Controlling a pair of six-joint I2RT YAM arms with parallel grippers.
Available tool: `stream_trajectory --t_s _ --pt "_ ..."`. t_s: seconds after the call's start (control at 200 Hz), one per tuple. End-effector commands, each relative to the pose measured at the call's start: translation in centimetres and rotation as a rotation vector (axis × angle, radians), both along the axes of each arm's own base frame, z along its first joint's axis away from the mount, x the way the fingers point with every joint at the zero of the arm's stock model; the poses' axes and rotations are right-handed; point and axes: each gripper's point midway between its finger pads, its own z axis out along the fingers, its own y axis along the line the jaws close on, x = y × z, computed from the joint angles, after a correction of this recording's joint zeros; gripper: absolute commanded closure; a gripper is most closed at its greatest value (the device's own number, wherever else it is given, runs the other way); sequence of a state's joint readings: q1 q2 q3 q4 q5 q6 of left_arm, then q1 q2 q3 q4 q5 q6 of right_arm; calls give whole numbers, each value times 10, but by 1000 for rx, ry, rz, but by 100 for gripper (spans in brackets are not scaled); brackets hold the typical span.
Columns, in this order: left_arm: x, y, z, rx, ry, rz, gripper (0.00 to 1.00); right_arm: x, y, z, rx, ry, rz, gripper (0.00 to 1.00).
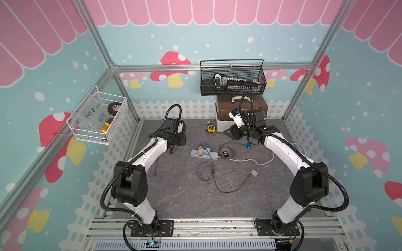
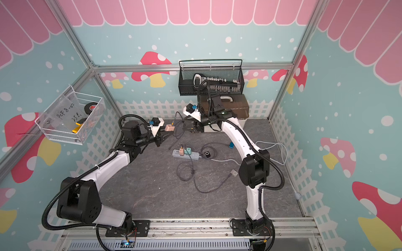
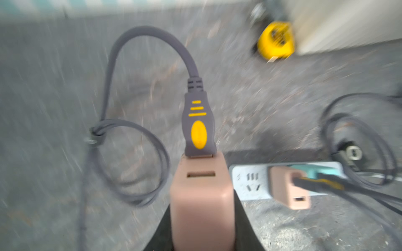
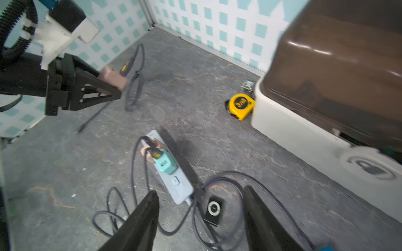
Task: Charge mp3
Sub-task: Pick up the plug from the center of the board.
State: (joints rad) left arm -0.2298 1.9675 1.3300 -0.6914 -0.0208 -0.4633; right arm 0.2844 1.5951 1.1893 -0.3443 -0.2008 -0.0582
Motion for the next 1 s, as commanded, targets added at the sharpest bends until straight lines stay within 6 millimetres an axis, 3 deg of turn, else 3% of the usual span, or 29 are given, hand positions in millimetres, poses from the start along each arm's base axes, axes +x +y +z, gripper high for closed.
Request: stream_trajectory --t_s 0.0,0.14,0.25,0.36,0.54,0.705,0.84,0.996 --pt "-1 -3 -5 -9 34 -19 67 -7 5 9 16 -7 15 39" --pt "-5 -4 -6 -11 40 -32 83 -7 5 9 18 -3 10 40" --pt "3 -5 8 -9 -12 -79 92 -4 10 15 49 1 11 40" --pt "20 -10 39 -9 -138 -167 93 2 22 30 110 0 32 40" --pt "45 -19 109 27 -395 -364 94 13 54 67 233 -1 103 40" --pt "52 -36 168 49 -644 -591 94 4 97 97 346 -24 324 41" --pt "51 -38 191 88 -744 -704 94 1 117 114 320 -98 503 43" --pt "43 -45 214 14 -881 -817 94 0 135 138 290 -236 716 44"
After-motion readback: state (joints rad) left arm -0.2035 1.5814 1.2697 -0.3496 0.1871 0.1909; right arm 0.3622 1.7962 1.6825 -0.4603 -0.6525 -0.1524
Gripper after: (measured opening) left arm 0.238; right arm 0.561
